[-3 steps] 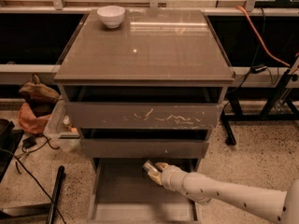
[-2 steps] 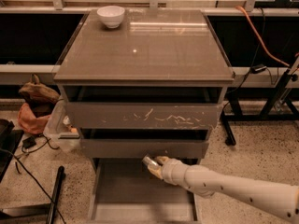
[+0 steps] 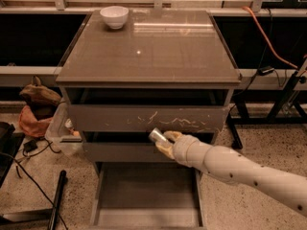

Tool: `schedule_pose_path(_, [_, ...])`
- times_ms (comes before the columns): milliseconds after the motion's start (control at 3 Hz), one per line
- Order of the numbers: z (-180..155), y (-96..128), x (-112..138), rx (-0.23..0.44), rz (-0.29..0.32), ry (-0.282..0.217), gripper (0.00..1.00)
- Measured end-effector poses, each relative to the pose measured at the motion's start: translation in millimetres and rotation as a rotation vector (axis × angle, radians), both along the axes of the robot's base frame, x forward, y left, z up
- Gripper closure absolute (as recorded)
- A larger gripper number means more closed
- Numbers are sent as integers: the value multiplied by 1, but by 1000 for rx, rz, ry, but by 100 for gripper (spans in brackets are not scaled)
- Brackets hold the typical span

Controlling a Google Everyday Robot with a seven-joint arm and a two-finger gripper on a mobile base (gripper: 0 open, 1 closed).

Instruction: Pick redbull can from bottom drawer and place on counter

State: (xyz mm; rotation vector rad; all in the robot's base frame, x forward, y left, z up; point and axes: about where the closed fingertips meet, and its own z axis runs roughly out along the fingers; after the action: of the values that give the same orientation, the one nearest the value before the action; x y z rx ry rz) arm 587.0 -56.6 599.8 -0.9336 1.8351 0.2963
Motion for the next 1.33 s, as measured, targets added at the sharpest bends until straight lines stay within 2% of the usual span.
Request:
schedule_pose_path(333, [24, -1, 3, -30, 3, -40, 100])
schedule_pose_path(667, [26, -1, 3, -30, 3, -42, 100])
schedule_pose_path(1000, [90, -17, 3, -31, -9, -118, 100])
schedule_pose_path(1333, [216, -36, -2, -41, -9, -292, 100])
